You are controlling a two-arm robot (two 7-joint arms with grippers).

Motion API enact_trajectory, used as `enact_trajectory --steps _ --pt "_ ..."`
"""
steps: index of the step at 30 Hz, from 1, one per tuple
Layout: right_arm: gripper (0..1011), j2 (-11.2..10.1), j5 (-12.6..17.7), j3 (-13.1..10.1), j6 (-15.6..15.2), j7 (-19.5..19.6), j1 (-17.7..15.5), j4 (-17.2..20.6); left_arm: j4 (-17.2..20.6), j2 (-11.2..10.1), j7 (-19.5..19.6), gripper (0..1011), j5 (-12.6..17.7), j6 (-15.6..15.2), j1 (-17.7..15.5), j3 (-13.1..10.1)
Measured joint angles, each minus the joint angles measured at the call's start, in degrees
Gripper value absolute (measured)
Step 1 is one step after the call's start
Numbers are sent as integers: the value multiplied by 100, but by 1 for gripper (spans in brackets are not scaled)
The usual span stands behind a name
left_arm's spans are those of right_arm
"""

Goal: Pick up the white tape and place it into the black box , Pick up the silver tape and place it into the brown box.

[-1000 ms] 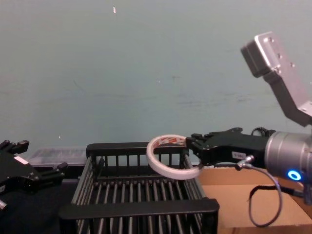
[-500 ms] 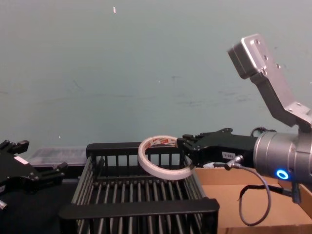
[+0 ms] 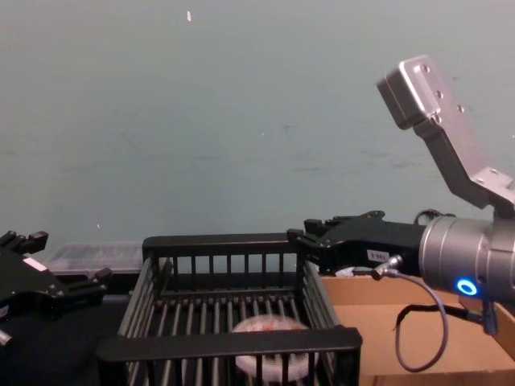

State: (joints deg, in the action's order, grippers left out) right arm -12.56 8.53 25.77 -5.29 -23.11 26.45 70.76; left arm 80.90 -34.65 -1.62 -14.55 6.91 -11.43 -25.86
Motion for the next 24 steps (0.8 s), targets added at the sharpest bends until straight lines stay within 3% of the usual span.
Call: enact_trajectory --steps 14,24 --pt "707 -2 3 -2 -7 3 -5 8 0 0 0 1001 0 0 0 0" --pt "965 -2 5 -2 -7 3 -5 8 0 0 0 1001 0 0 0 0"
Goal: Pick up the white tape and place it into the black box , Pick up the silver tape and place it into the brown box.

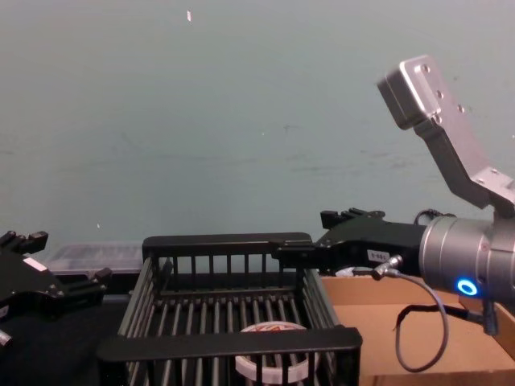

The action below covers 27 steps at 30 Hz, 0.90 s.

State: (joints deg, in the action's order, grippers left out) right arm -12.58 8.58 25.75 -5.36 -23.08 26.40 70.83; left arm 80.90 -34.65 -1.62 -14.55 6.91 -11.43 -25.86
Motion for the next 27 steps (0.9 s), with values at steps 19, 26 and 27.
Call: enact_trajectory --steps 19,26,27 --pt "1000 -28 11 -34 -53 49 -40 77 0 0 0 1001 0 0 0 0" --pt "1000 -169 77 -143 -180 87 -222 408 0 0 0 1001 0 0 0 0" --pt "1000 -198 86 -157 -203 88 -257 455 0 0 0 1001 0 0 0 0"
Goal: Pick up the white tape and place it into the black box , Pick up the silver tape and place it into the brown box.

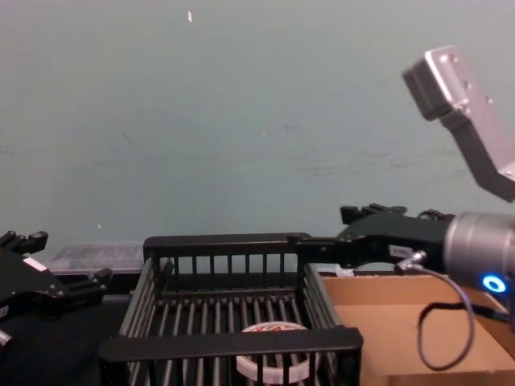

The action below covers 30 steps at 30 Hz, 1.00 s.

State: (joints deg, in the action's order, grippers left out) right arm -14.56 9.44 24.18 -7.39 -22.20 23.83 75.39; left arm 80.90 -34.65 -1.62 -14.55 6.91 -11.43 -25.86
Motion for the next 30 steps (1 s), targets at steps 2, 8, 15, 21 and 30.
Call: enact_trajectory --steps 2,8,15,21,30 --pt "1000 -95 30 -42 -64 0 -110 181 0 0 0 1001 0 0 0 0" --pt "1000 -403 116 -172 -182 -38 -432 634 0 0 0 1001 0 0 0 0" --pt "1000 -852 261 -342 -310 -124 -953 1239 0 0 0 1001 0 0 0 0" --pt "1000 -1171 417 -471 -431 -140 -1457 1714 0 0 0 1001 0 0 0 0" --pt "1000 -1515 634 -572 -661 -168 -2064 2214 0 0 0 1001 0 0 0 0"
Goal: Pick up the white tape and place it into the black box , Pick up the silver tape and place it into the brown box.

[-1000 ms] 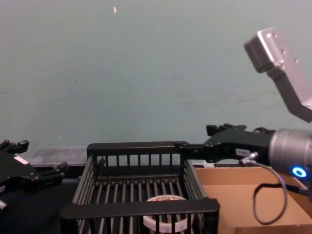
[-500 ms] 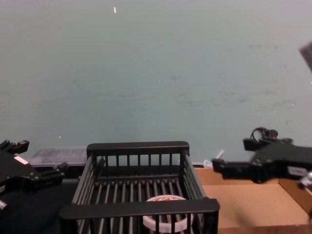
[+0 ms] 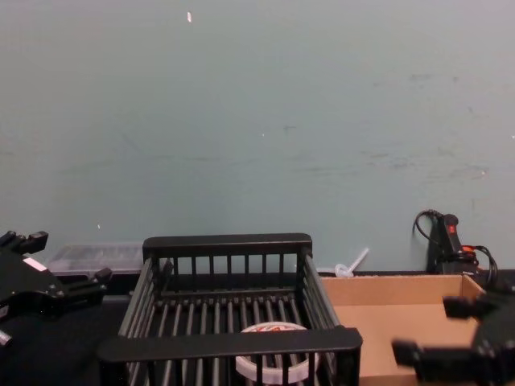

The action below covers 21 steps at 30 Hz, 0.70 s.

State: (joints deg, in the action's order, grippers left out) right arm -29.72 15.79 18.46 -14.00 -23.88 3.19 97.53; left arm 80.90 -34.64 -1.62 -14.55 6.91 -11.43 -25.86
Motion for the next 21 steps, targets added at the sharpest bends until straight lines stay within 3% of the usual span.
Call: enact_trajectory --steps 9,21 --pt "1000 -253 130 74 -144 -103 -325 150 0 0 0 1002 0 0 0 0" --pt "1000 -346 219 273 -184 -210 -331 33 0 0 0 1001 0 0 0 0"
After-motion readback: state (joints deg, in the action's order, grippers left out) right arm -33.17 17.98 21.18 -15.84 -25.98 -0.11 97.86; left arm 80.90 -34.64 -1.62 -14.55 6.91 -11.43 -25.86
